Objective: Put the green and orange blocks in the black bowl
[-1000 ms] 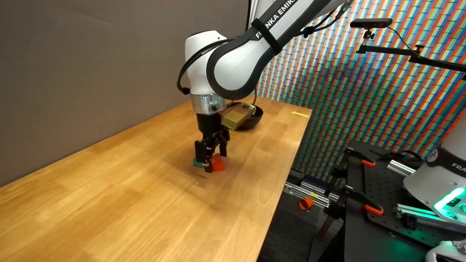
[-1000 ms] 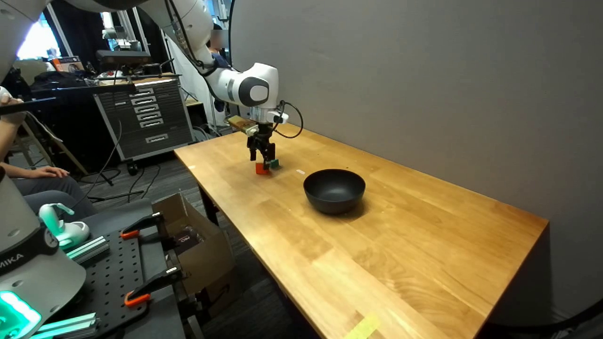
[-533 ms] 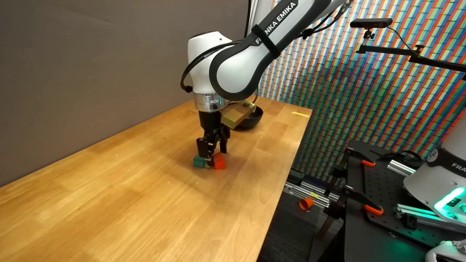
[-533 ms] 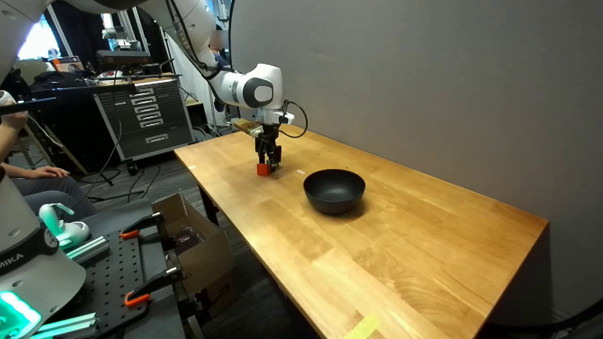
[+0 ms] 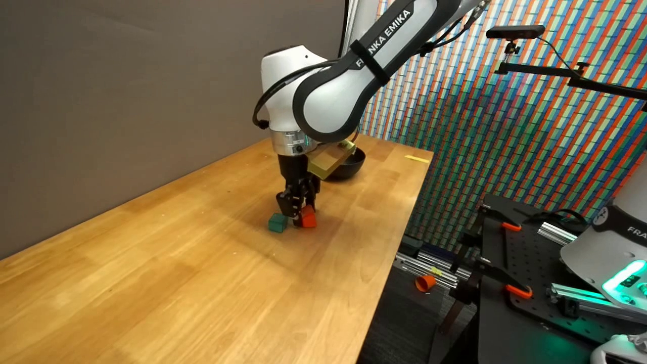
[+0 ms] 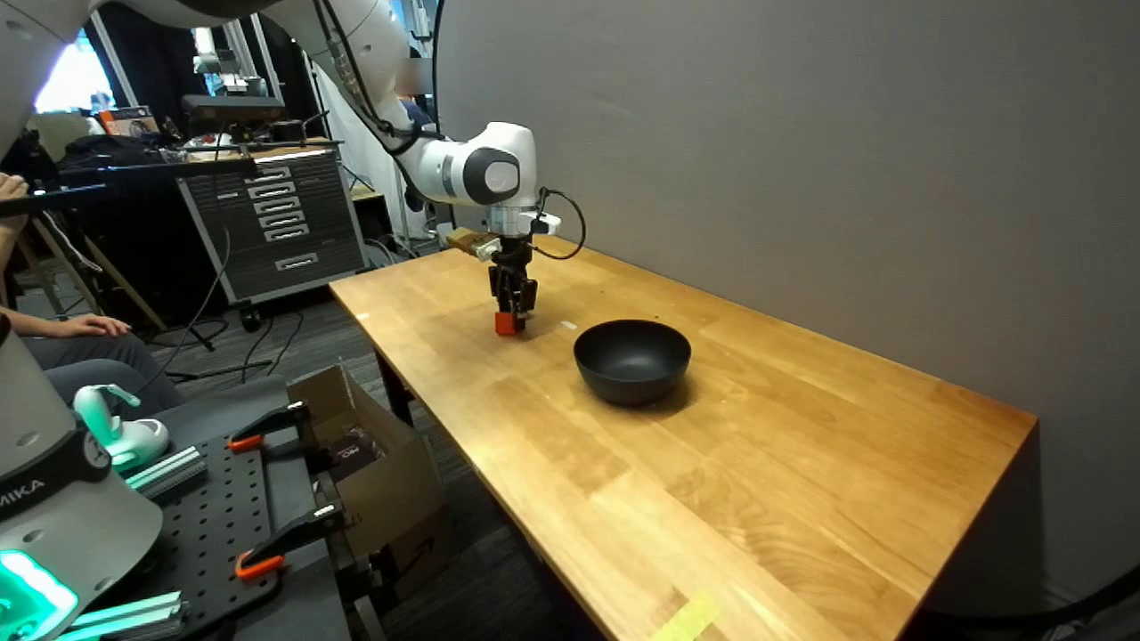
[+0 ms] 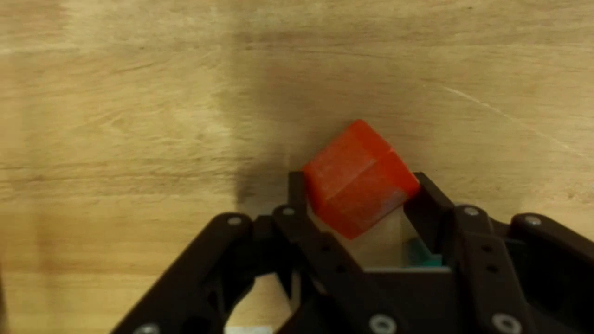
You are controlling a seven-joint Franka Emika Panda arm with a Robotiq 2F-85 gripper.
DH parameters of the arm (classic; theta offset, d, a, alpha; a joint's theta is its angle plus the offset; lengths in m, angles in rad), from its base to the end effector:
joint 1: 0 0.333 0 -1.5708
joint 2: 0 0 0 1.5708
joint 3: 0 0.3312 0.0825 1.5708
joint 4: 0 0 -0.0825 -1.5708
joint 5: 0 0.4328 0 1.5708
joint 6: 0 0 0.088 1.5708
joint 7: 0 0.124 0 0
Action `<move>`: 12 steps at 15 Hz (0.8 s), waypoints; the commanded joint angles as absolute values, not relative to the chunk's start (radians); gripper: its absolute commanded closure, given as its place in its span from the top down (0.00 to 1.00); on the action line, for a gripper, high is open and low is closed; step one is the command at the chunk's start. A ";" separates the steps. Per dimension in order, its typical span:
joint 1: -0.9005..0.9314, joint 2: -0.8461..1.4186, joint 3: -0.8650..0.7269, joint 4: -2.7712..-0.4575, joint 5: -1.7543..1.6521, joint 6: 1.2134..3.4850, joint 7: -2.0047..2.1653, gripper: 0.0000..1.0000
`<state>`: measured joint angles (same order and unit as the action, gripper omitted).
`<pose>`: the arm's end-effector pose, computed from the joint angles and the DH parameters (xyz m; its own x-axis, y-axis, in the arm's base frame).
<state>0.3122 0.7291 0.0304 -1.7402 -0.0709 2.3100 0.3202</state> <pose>0.6448 0.2269 0.1016 0.9878 0.0623 -0.1429 0.0732 -0.9947 0.0726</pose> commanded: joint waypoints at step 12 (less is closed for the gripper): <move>0.252 0.628 -0.260 -1.642 -0.420 2.235 0.553 0.31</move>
<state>0.2721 0.6170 -0.2605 -1.6739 -0.3888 2.2722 0.5151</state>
